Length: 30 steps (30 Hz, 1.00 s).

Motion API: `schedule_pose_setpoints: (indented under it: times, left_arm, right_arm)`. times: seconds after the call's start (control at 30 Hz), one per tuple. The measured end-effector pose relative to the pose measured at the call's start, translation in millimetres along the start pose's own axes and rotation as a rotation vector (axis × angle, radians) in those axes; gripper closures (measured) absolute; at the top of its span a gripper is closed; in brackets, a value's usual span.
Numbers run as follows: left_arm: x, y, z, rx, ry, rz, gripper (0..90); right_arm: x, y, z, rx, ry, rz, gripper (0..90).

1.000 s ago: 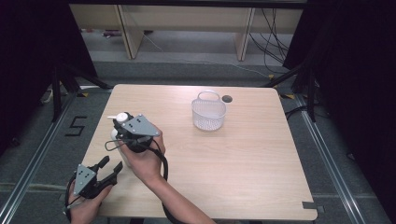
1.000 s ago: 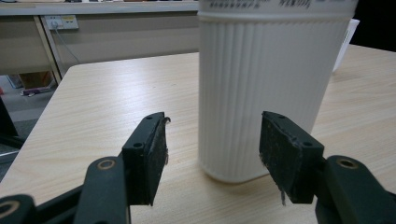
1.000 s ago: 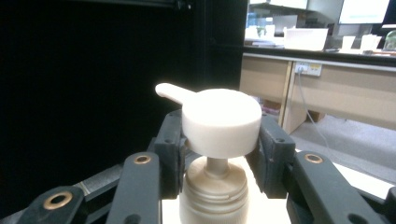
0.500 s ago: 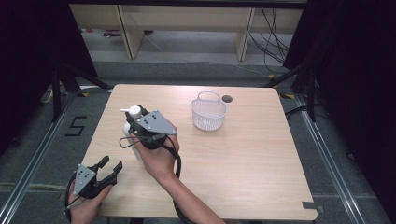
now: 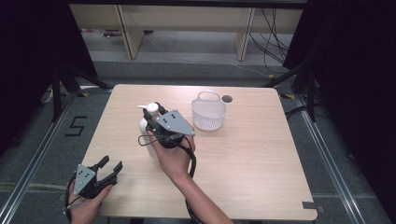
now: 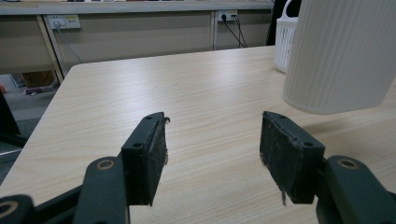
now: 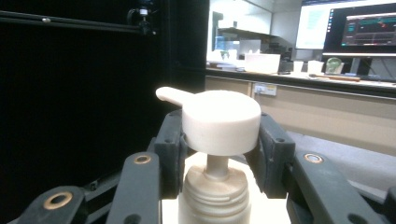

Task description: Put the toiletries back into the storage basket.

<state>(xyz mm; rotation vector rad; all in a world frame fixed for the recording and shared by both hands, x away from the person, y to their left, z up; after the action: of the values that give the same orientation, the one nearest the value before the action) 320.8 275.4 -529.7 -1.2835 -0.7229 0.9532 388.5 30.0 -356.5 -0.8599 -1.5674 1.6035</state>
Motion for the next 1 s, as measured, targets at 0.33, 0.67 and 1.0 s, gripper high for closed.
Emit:
schedule_pose_setpoints:
  times: [0.33,0.67,1.0]
  left_arm:
    - [0.0,0.0,0.0,-0.002,0.000,0.001,40.6]
    - [-0.5,-0.1,0.6,0.009,-0.007,-0.002,40.6]
    - [-0.5,-0.2,0.5,0.010,-0.006,-0.005,40.5]
  right_arm:
    - [-22.0,2.7,9.7,-0.023,0.048,0.036,60.2]
    - [-43.4,1.7,21.8,-0.024,0.099,0.013,60.2]
    - [-62.7,-2.7,32.0,-0.048,0.145,0.028,60.2]
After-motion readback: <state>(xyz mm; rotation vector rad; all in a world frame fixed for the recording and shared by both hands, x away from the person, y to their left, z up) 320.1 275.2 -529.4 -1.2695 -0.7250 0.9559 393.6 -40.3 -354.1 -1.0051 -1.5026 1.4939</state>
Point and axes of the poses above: each handheld gripper's, and its own axes: z roughly backward along the jaws, y roughly out of its underside, x roughly to its left, the point moved 2 cm from there along -z, roughly forward along the jaws, and after that the axes turned 6 degrees about y, right-handed, at the moved point
